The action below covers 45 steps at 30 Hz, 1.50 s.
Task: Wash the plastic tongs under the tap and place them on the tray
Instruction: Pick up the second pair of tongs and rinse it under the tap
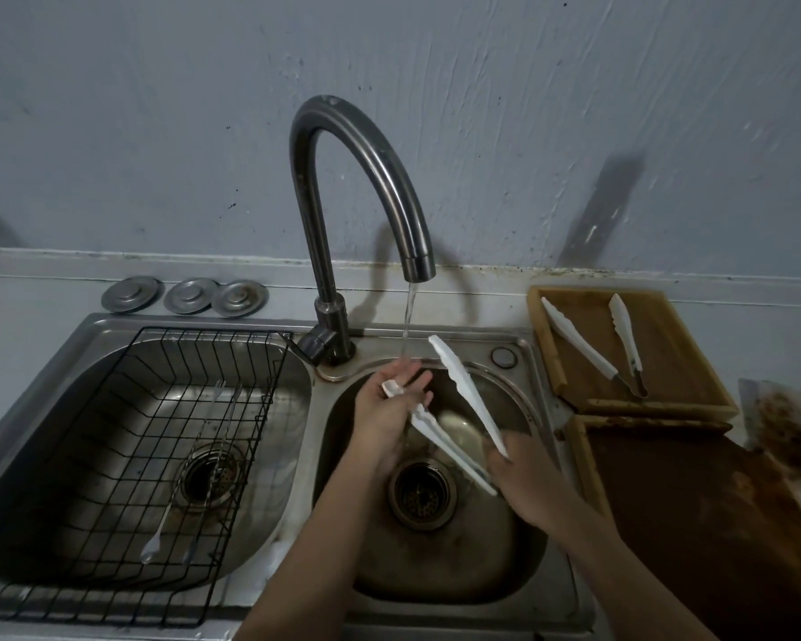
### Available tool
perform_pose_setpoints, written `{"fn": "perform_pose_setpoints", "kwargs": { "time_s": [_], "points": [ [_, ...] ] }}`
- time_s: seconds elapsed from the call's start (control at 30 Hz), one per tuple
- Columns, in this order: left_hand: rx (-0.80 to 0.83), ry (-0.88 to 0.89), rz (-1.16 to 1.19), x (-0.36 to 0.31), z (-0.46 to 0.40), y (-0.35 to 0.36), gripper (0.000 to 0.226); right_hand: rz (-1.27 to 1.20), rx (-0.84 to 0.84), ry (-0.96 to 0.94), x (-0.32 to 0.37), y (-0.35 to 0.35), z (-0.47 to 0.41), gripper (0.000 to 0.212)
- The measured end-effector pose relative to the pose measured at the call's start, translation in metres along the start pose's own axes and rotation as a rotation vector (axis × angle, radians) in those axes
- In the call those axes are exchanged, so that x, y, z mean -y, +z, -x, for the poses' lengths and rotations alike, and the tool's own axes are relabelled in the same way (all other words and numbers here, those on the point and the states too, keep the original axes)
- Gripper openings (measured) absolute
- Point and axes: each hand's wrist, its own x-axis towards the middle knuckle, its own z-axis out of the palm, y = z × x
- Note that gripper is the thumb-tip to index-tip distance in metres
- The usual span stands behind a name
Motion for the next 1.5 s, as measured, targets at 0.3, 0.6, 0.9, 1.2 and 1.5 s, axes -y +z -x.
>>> {"fn": "perform_pose_setpoints", "kwargs": {
  "time_s": [0.3, 0.6, 0.9, 1.2, 1.5],
  "points": [
    [0.081, 0.146, -0.177, -0.022, 0.008, -0.01, 0.025, -0.224, 0.292, 0.079, 0.013, 0.01, 0.007, 0.027],
    [-0.018, 0.578, -1.145, -0.032, 0.006, -0.033, 0.04, 0.047, 0.064, -0.183, 0.008, 0.016, -0.004, 0.055],
    [-0.206, 0.451, -0.58, -0.025, -0.009, -0.044, 0.029, 0.083, -0.112, -0.332, 0.014, -0.002, -0.006, 0.05],
    [-0.019, 0.306, -0.44, -0.022, 0.002, -0.038, 0.044, 0.17, -0.15, -0.344, 0.01, -0.005, -0.01, 0.048],
    [-0.135, 0.082, 0.38, -0.017, 0.0, 0.003, 0.026, 0.071, -0.199, -0.329, 0.019, -0.002, -0.008, 0.028]
  ]
}}
